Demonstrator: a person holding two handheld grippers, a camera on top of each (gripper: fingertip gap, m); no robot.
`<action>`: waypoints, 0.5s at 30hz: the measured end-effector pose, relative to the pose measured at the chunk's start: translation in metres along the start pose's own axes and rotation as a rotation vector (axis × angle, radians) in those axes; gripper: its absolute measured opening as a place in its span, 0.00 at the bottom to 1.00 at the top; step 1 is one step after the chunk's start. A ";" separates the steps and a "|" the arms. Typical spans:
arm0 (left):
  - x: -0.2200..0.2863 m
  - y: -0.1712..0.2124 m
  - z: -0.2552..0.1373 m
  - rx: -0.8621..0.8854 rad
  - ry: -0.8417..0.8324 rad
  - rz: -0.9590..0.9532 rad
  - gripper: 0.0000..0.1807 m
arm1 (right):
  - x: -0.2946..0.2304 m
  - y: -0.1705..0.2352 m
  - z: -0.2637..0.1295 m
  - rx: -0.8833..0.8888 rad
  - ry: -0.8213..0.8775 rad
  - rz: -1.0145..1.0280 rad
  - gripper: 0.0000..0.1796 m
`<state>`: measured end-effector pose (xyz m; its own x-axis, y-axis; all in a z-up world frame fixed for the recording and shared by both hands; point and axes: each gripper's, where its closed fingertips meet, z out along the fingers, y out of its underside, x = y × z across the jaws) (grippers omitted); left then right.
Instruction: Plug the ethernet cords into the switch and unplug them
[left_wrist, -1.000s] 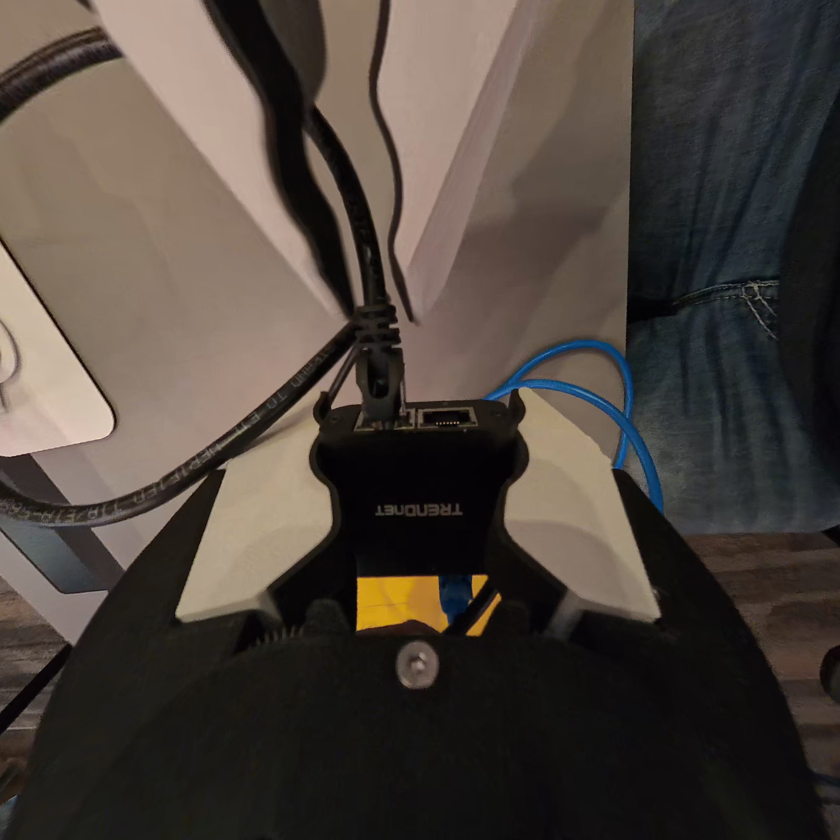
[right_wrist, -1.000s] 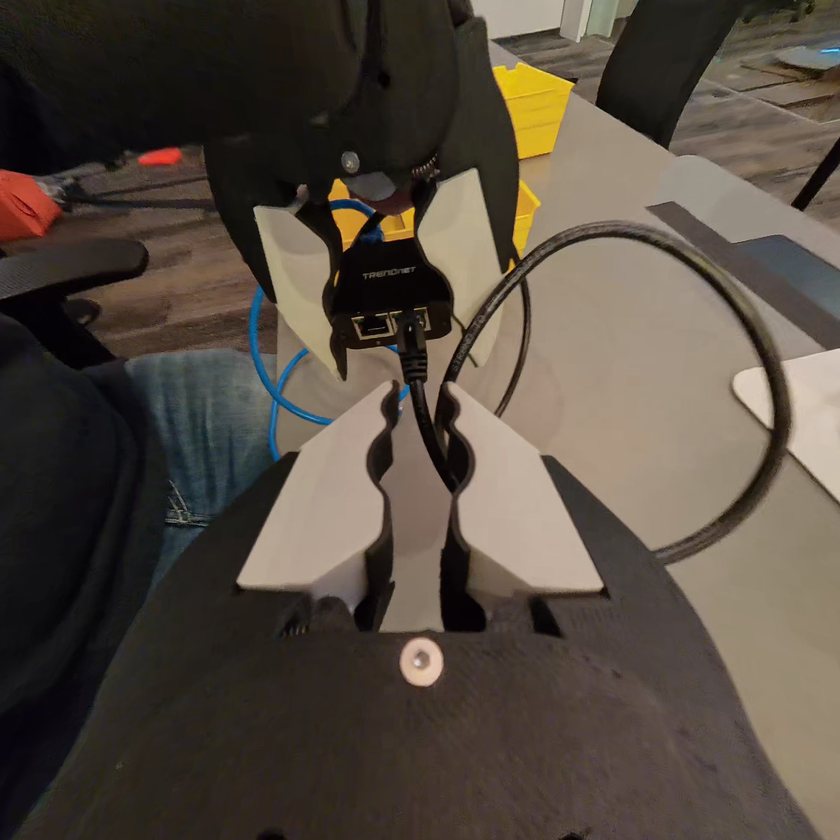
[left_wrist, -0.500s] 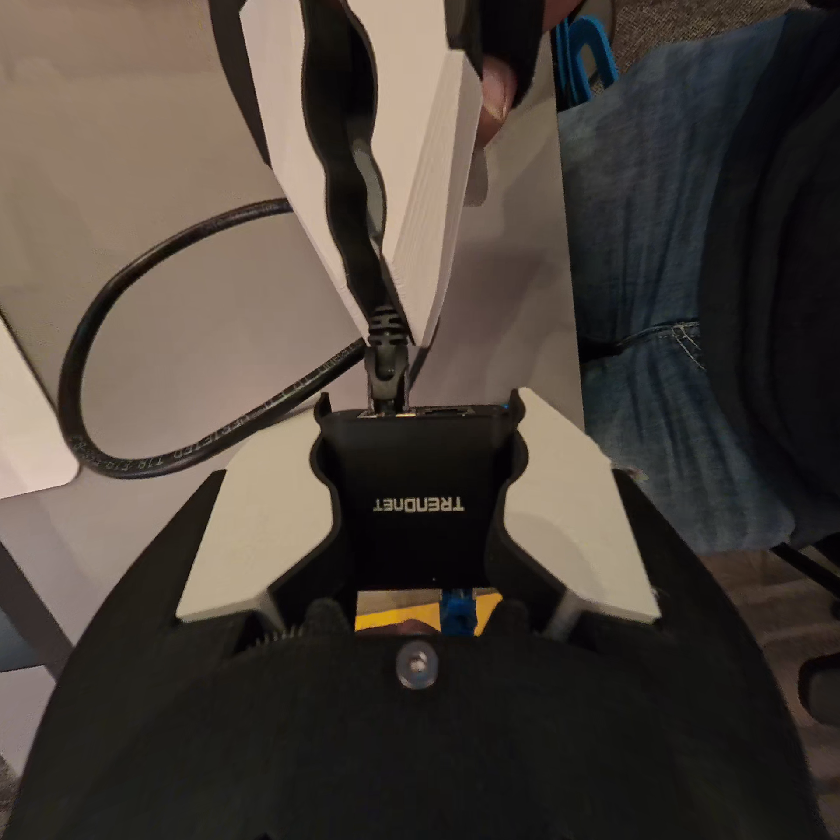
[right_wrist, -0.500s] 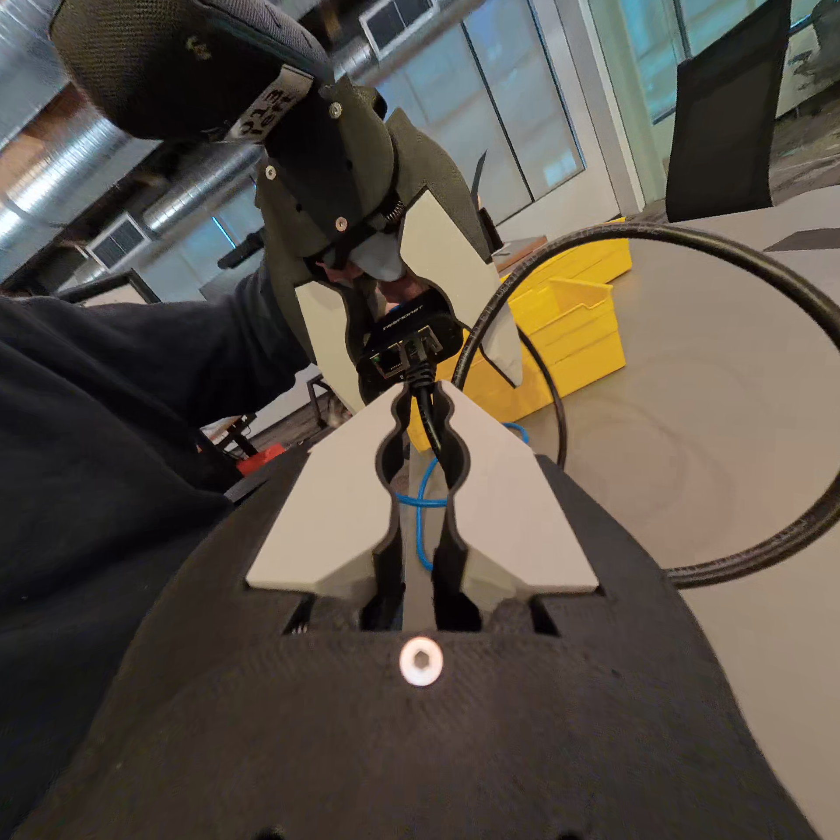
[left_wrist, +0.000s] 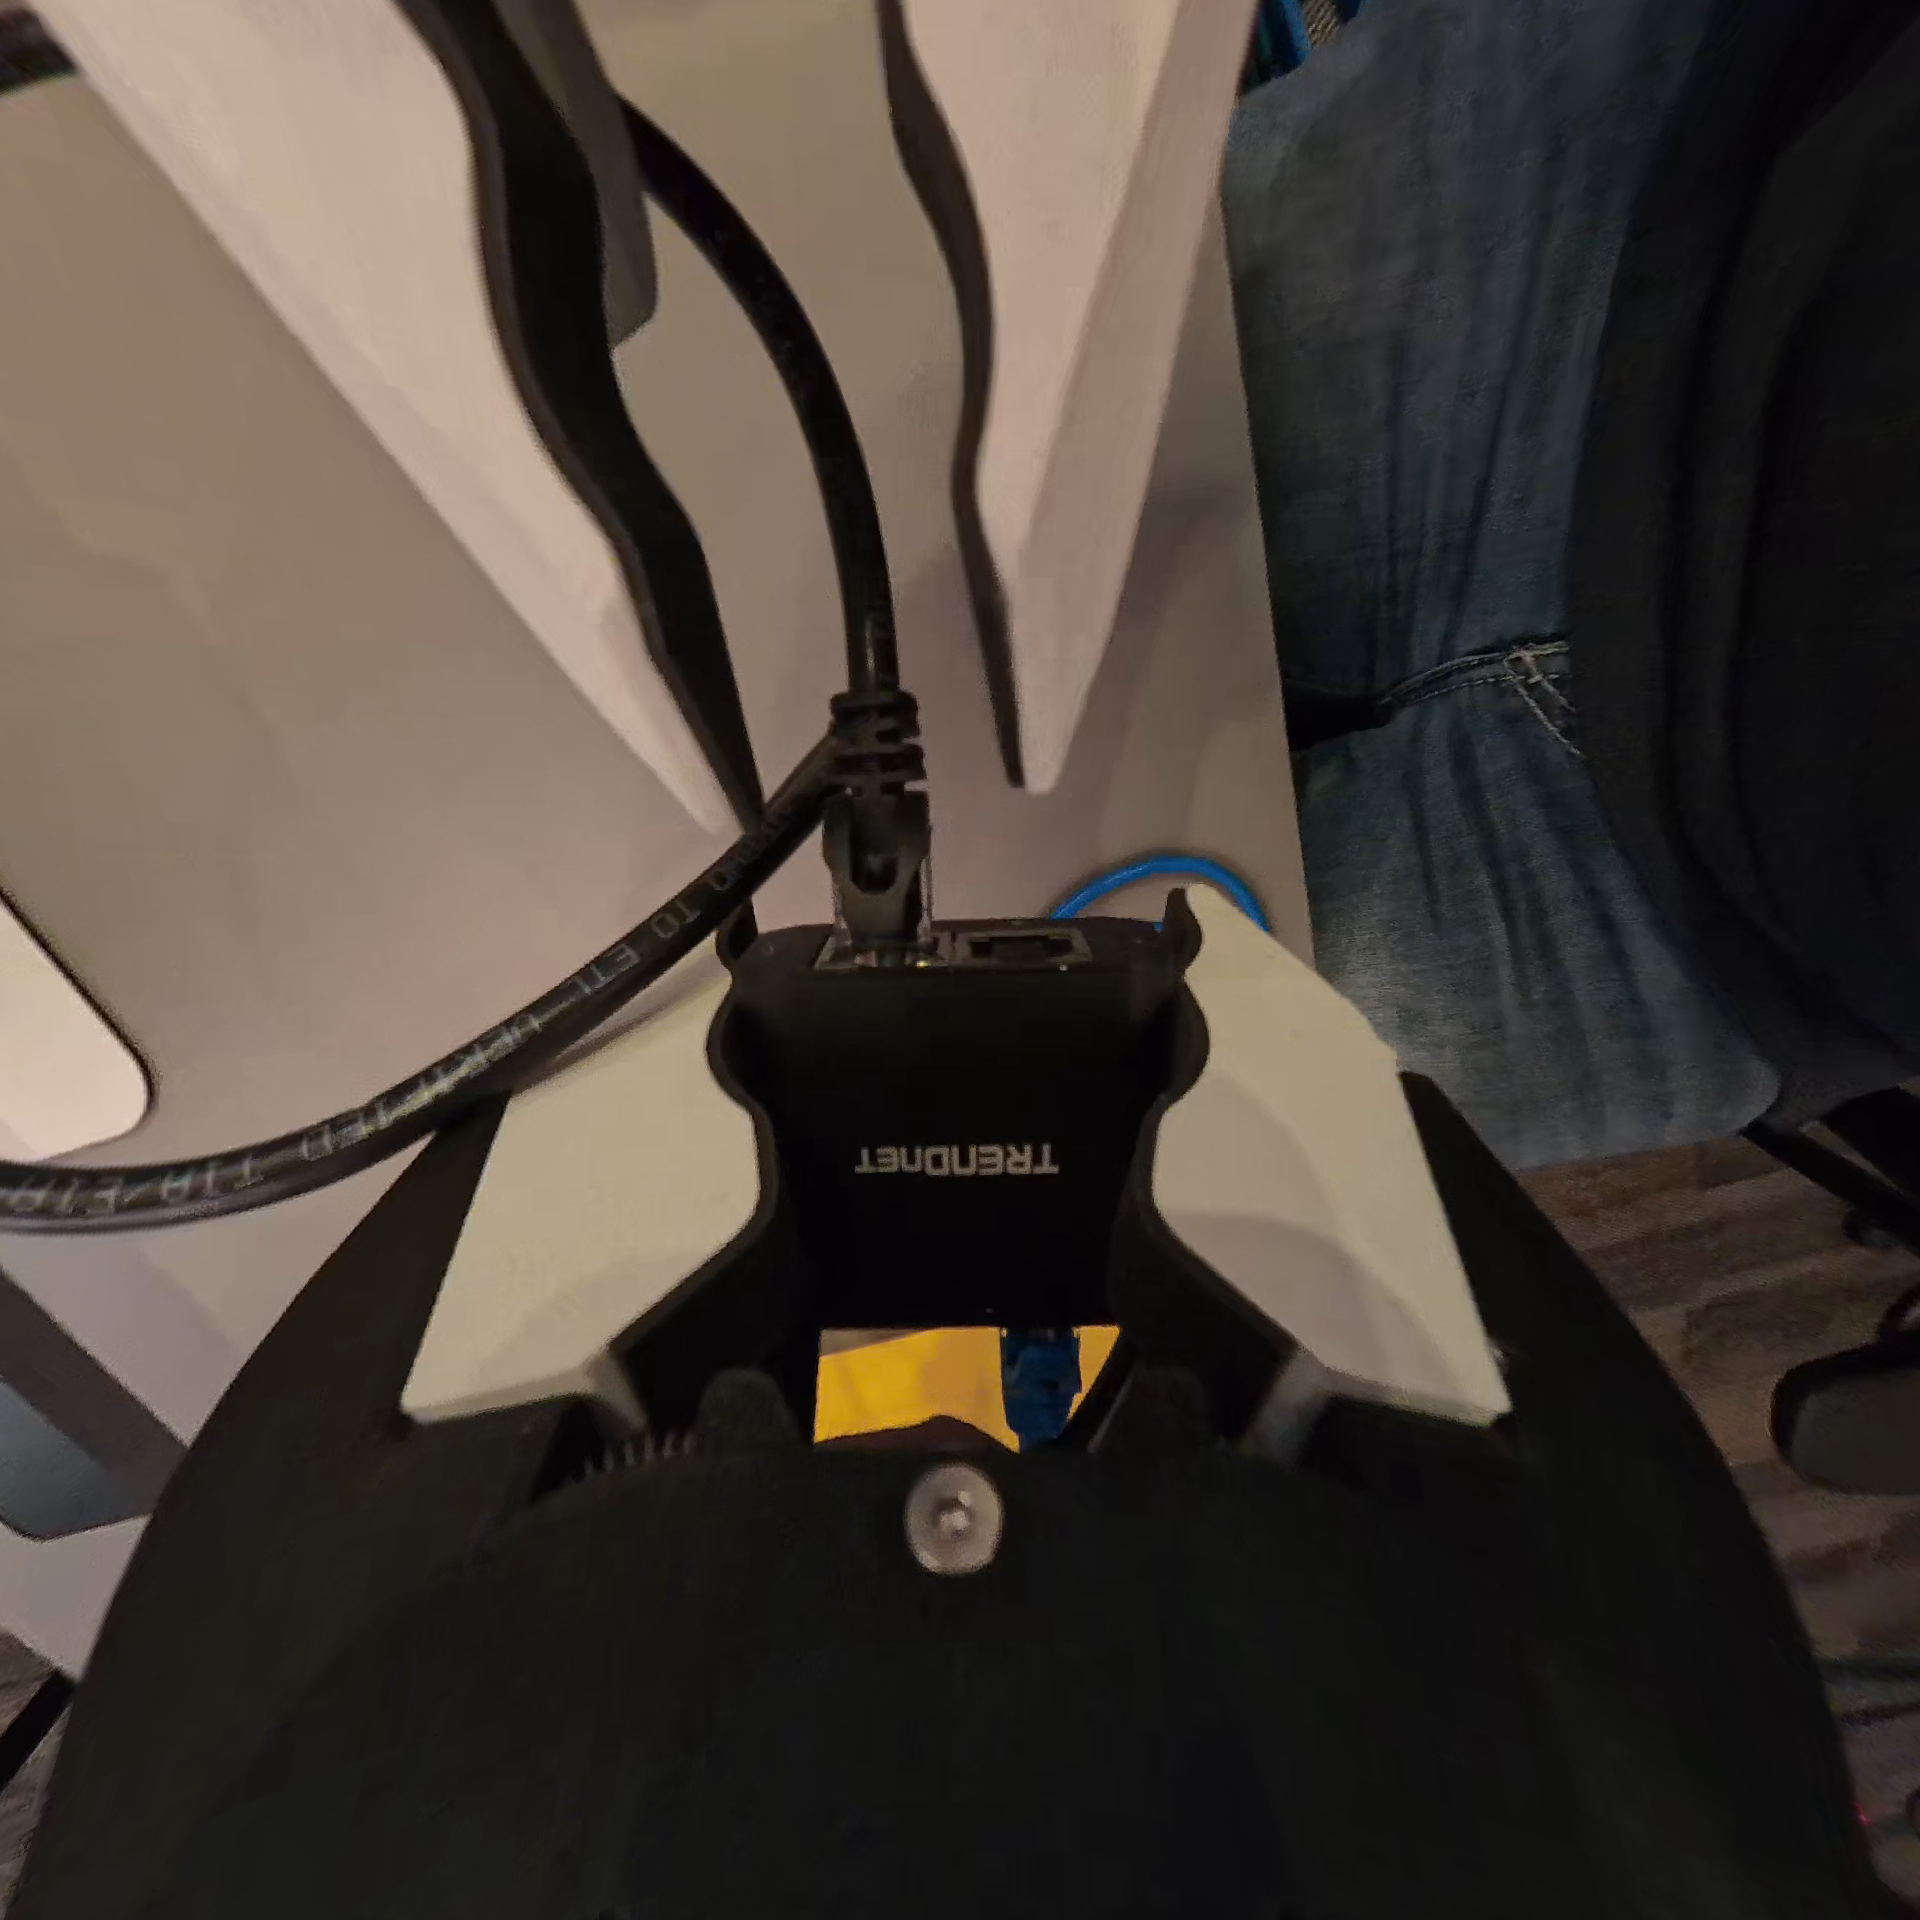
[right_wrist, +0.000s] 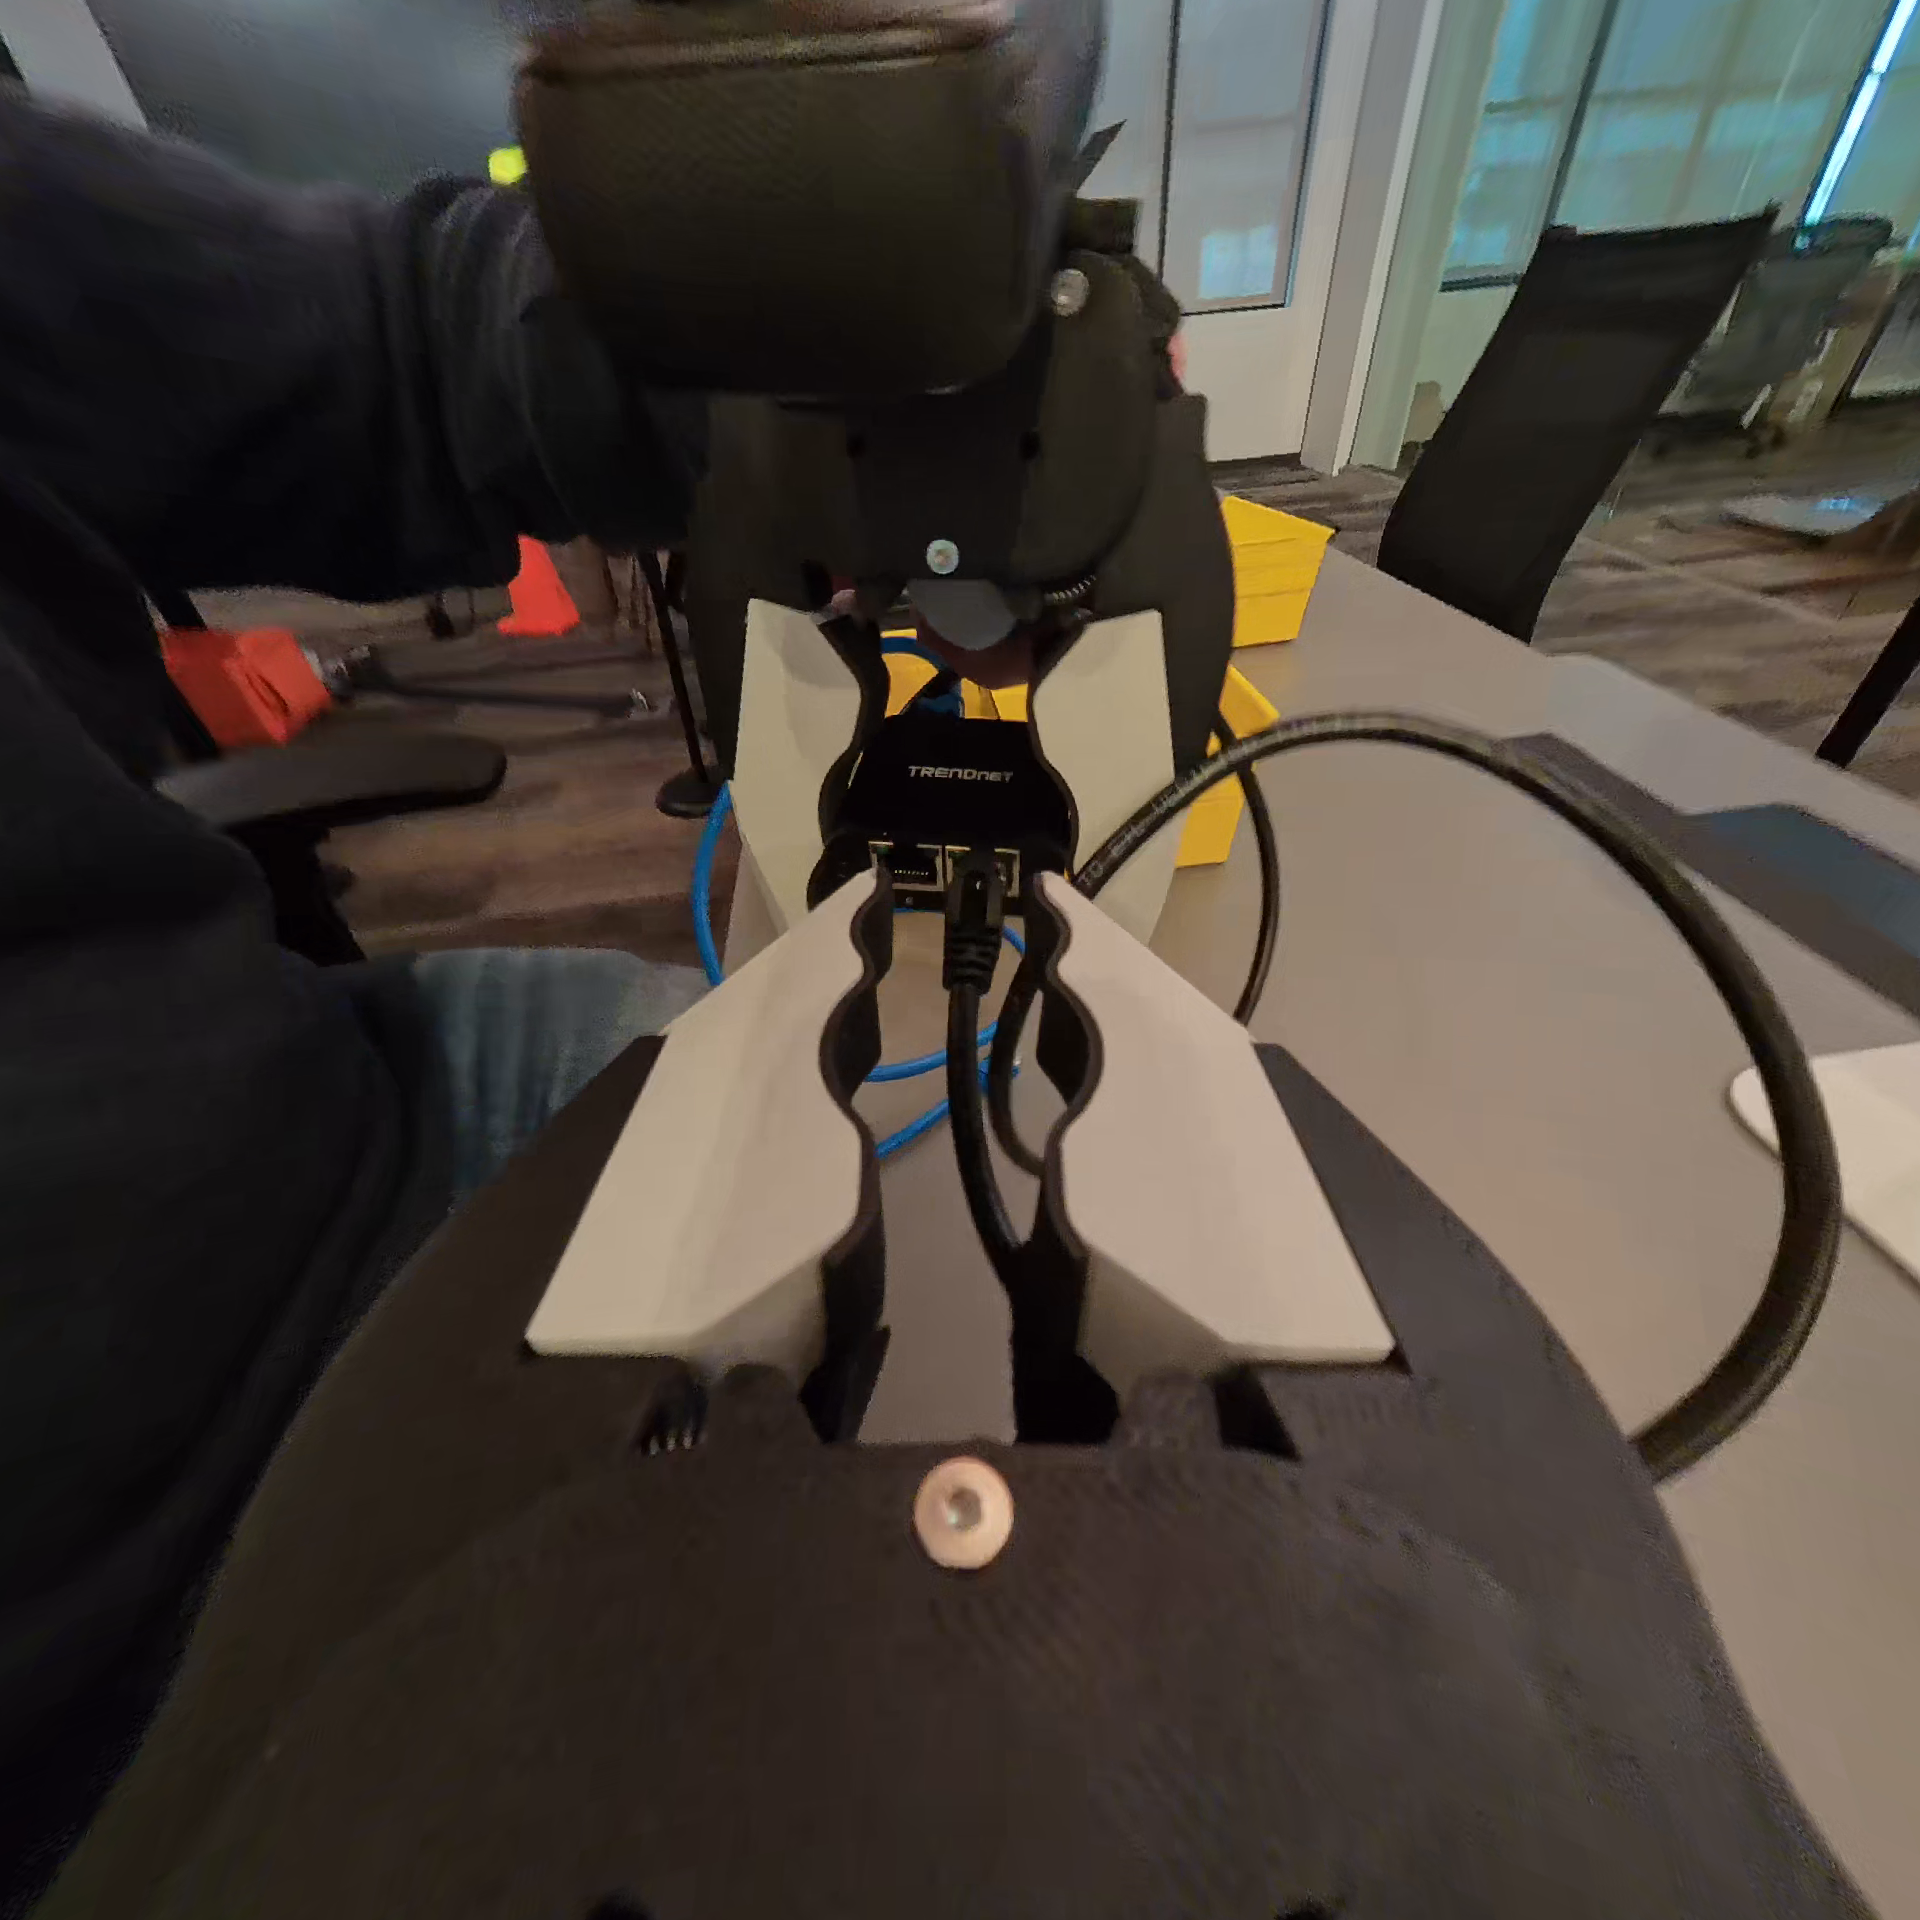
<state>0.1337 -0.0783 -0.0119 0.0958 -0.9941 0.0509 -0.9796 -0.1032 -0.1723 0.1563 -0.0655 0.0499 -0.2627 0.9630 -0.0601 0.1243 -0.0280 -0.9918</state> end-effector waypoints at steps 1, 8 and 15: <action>0.001 -0.002 -0.001 0.007 0.010 -0.003 0.41 | -0.002 -0.003 0.001 0.005 -0.010 -0.036 0.13; 0.007 -0.011 -0.006 0.030 0.088 -0.022 0.41 | -0.007 -0.006 0.007 0.019 -0.034 -0.217 0.10; 0.009 -0.012 -0.013 0.040 0.137 -0.032 0.41 | 0.000 -0.004 0.007 -0.115 0.097 -0.483 0.12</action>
<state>0.1444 -0.0854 0.0036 0.0990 -0.9767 0.1904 -0.9684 -0.1386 -0.2075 0.1493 -0.0670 0.0528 -0.2267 0.8791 0.4192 0.1161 0.4517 -0.8846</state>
